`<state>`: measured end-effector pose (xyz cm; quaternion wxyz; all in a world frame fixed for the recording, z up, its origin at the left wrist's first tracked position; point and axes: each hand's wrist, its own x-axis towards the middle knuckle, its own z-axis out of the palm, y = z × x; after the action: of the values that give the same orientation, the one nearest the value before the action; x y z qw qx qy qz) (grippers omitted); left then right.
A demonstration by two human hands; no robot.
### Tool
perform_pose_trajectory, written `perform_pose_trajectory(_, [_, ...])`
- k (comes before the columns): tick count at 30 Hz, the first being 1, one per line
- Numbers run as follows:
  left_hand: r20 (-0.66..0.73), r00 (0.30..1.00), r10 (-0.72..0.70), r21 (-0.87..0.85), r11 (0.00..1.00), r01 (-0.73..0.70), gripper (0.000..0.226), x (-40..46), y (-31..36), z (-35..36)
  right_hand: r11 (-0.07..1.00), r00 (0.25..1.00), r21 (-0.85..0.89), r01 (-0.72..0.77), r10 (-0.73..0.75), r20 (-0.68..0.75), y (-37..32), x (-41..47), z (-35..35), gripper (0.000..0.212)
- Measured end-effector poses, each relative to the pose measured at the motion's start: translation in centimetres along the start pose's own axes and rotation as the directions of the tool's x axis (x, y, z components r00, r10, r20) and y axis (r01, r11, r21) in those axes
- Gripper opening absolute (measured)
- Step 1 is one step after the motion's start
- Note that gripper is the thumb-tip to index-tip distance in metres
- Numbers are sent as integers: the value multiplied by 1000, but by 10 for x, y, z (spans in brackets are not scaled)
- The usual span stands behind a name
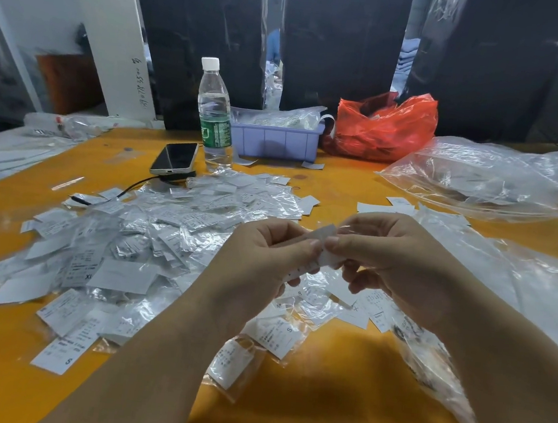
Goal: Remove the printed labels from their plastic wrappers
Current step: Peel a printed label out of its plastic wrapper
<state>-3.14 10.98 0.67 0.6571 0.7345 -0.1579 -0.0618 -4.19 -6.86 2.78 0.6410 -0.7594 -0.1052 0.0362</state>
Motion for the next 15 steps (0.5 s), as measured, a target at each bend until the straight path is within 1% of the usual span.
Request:
perform_pose_trajectory(2, [1, 1000, -6, 31, 999, 6, 12, 1, 0, -1, 1000, 1000, -12, -9, 9, -4, 0, 0, 0, 9])
perform_pose_trajectory(4, [-12, 1000, -6, 26, 1000, 7, 13, 1, 0, -2, 1000, 1000, -26, -13, 13, 1, 0, 0, 0, 9])
perform_pose_trajectory(8, [-43, 999, -18, -16, 1000, 17, 16, 2, 0, -1, 1000, 1000, -22, -3, 3, -1, 0, -1, 0, 7])
perform_pose_trajectory(12, [-105, 992, -67, -104, 993, 56, 8, 4, 0, -2, 1000, 999, 23, -9, 10, -37, 1, 0, -3, 8])
perform_pose_trajectory(13, [-112, 992, -59, -102, 994, 48, 7, 4, 0, -3, 1000, 999, 27, -12, 13, -39, 1, 0, -3, 8])
perform_pose_trajectory(15, [-113, 993, -23, -45, 999, 18, 8, 3, -1, -3, 1000, 1000, 23, -17, 18, -21, 0, 0, -4, 5])
